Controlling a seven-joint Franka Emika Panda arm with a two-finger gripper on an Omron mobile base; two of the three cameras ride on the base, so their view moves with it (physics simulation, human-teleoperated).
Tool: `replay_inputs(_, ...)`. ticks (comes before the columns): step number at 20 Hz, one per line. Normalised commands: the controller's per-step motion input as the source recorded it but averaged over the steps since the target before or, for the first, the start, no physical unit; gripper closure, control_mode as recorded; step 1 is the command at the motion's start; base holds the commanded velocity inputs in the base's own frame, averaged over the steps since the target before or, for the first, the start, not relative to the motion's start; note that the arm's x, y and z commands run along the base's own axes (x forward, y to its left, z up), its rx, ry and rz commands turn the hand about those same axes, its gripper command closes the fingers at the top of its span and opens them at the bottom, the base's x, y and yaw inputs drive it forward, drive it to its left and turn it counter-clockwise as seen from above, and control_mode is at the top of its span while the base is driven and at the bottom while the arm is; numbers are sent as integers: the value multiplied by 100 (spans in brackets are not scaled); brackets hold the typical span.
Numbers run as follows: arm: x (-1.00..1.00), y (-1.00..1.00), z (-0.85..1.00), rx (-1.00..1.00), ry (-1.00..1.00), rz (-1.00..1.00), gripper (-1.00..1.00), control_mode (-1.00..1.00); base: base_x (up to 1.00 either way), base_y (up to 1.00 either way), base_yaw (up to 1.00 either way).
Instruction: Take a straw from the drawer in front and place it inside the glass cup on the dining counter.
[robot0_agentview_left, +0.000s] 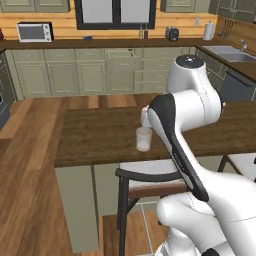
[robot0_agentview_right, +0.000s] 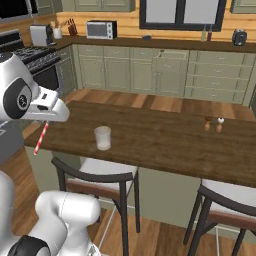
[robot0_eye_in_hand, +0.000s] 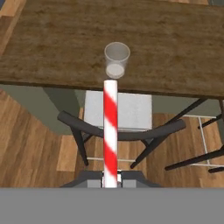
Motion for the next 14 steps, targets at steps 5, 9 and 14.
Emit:
replay_inputs(5,40,-2,5,5,1,5,100,-100,60,0,4)
replay_inputs(9,69,-43,13,20,-9,36,100,-100,0,0,0)
replay_inputs(14,64,-53,0,22,-22,61,100,-100,0,0,0)
